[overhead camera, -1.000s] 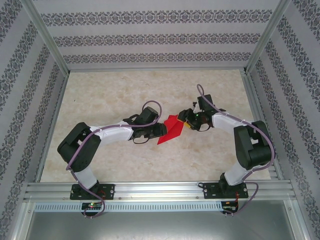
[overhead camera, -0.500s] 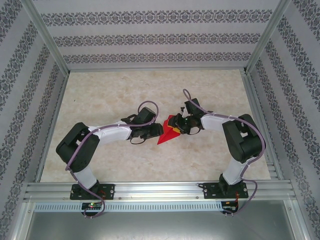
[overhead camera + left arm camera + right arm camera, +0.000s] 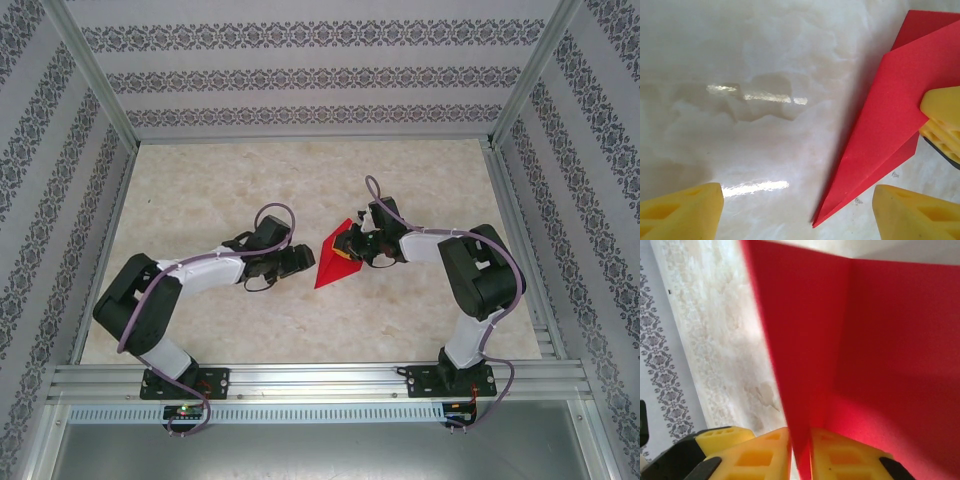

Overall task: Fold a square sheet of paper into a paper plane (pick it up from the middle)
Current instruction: Turn over the paper at the center of the table.

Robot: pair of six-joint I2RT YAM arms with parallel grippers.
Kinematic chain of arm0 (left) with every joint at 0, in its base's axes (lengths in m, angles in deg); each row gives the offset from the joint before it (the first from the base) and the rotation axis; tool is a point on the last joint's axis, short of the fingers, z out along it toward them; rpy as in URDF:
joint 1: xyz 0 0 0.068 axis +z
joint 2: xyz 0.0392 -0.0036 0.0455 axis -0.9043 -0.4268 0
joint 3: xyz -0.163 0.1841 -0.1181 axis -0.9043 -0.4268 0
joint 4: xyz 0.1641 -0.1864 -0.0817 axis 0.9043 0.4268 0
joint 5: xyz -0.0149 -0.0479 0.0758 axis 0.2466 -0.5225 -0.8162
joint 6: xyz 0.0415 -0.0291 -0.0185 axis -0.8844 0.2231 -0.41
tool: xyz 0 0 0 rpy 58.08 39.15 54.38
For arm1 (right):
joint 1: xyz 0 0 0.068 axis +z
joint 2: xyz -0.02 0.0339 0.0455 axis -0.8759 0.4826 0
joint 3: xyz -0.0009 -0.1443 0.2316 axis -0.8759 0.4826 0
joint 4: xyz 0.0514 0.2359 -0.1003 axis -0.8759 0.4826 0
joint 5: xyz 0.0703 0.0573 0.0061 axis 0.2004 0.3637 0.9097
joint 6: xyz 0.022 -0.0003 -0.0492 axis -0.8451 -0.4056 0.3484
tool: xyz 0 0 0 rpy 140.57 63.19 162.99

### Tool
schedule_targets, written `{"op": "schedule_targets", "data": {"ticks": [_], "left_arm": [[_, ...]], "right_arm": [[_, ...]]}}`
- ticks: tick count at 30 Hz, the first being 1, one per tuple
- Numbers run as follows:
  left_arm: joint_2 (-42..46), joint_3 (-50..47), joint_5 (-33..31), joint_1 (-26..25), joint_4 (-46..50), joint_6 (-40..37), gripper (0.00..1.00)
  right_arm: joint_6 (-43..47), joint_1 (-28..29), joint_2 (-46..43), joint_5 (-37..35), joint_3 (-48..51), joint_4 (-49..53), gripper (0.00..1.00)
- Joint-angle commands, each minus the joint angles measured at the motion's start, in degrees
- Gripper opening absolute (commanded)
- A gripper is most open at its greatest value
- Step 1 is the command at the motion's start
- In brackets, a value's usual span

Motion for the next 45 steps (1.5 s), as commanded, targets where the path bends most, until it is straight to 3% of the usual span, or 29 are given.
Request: {"op": "schedule_targets", "data": {"ticks": [1, 9, 18, 25, 28, 40, 45], "left_arm": [[2.53, -1.49, 1.18, 1.41, -3.14, 0.55, 0.87], [4.74, -3.44, 6.26, 2.83, -7.80, 1.43, 1.00], [7.53, -8.84, 19.53, 5.69, -30.68, 12.80, 1.00], [6.04, -9.21, 23.57, 5.90, -44.82, 17.99, 0.99], [4.67, -9.00, 23.80, 5.85, -48.44, 19.16, 0.92], [5.02, -9.17, 21.63, 5.84, -49.45, 18.44, 0.31], [6.56, -8.09, 20.34, 5.88, -43.42, 14.96, 0.10]], "right_arm": [[-1.32, 0.58, 0.25, 0.35, 1.16, -4.67, 0.13], [-2.26, -0.03, -4.44, 1.76, 2.27, -7.70, 0.05], [-11.25, -2.89, -8.51, 13.35, 1.51, -19.96, 0.06], [-18.87, -2.52, -7.75, 17.93, 1.06, -28.45, 0.07], [-20.47, -1.91, -7.62, 19.25, 0.94, -30.11, 0.07], [-17.64, -2.12, -7.80, 20.79, 1.48, -26.18, 0.09], [-13.19, -3.12, -9.59, 19.94, 0.53, -19.50, 0.20]]}}
